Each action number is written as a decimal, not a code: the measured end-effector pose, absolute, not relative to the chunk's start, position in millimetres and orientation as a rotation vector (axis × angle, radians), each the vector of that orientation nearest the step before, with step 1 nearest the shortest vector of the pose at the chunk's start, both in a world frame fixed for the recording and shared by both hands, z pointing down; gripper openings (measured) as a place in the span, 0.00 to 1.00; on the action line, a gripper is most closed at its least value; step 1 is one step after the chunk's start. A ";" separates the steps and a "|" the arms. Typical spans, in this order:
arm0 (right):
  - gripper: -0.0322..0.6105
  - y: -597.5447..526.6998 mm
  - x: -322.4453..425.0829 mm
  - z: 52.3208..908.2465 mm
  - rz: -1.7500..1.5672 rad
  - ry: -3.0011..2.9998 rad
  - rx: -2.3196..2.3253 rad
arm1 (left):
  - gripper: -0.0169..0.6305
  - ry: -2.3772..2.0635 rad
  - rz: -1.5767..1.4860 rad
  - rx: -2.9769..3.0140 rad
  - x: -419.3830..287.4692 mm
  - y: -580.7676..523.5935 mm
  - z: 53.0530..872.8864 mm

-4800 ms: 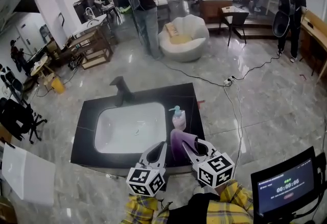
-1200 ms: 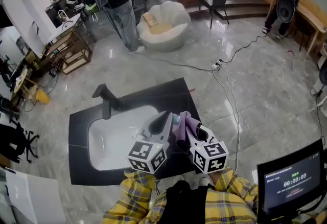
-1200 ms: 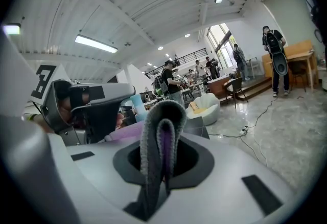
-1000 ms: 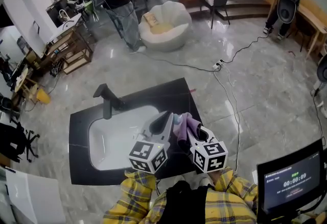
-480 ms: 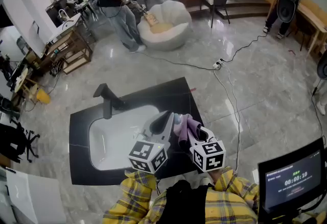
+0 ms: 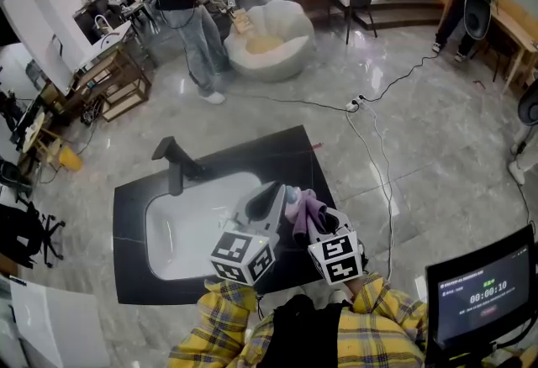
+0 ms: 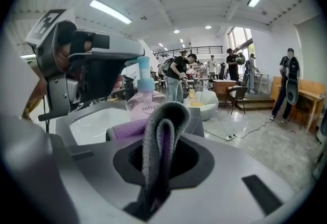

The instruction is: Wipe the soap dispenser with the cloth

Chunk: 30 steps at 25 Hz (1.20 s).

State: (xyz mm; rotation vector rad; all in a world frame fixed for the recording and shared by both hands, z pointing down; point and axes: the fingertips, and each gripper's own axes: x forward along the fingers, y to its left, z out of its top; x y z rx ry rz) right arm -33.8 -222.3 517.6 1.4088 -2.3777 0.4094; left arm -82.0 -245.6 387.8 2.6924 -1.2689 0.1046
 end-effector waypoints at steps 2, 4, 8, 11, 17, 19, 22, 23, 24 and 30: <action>0.12 -221.3 -34.9 520.8 0.403 -2.365 1.385 | 0.04 -1.269 0.104 2.694 -81.8 -245.4 387.3; 0.12 -219.9 -35.5 525.2 0.415 -2.354 1.362 | 0.04 -1.271 0.105 2.697 -81.4 -244.9 387.4; 0.12 -219.3 -34.5 532.8 0.401 -2.329 1.313 | 0.04 -1.278 0.106 2.702 -80.1 -244.3 387.8; 0.12 -218.3 -34.2 537.3 0.399 -2.314 1.284 | 0.04 -1.282 0.102 2.703 -79.6 -244.2 387.6; 0.12 -215.5 -36.4 546.0 0.392 -2.272 1.223 | 0.04 -1.296 0.095 2.707 -80.4 -245.3 386.4; 0.12 -214.3 -36.1 550.0 0.392 -2.258 1.203 | 0.04 -1.295 0.094 2.708 -79.7 -245.5 386.8; 0.12 -213.7 -37.5 553.8 0.412 -2.253 1.183 | 0.04 -1.306 0.094 2.706 -80.7 -246.2 387.1; 0.12 -213.6 -37.2 555.1 0.416 -2.247 1.176 | 0.04 -1.309 0.092 2.704 -80.6 -246.7 387.3; 0.12 -213.4 -36.2 556.7 0.416 -2.237 1.167 | 0.04 -1.310 0.091 2.703 -80.2 -247.2 387.6; 0.12 -214.6 -31.1 566.2 0.463 -2.206 1.127 | 0.04 -1.337 0.091 2.695 -82.4 -251.2 389.2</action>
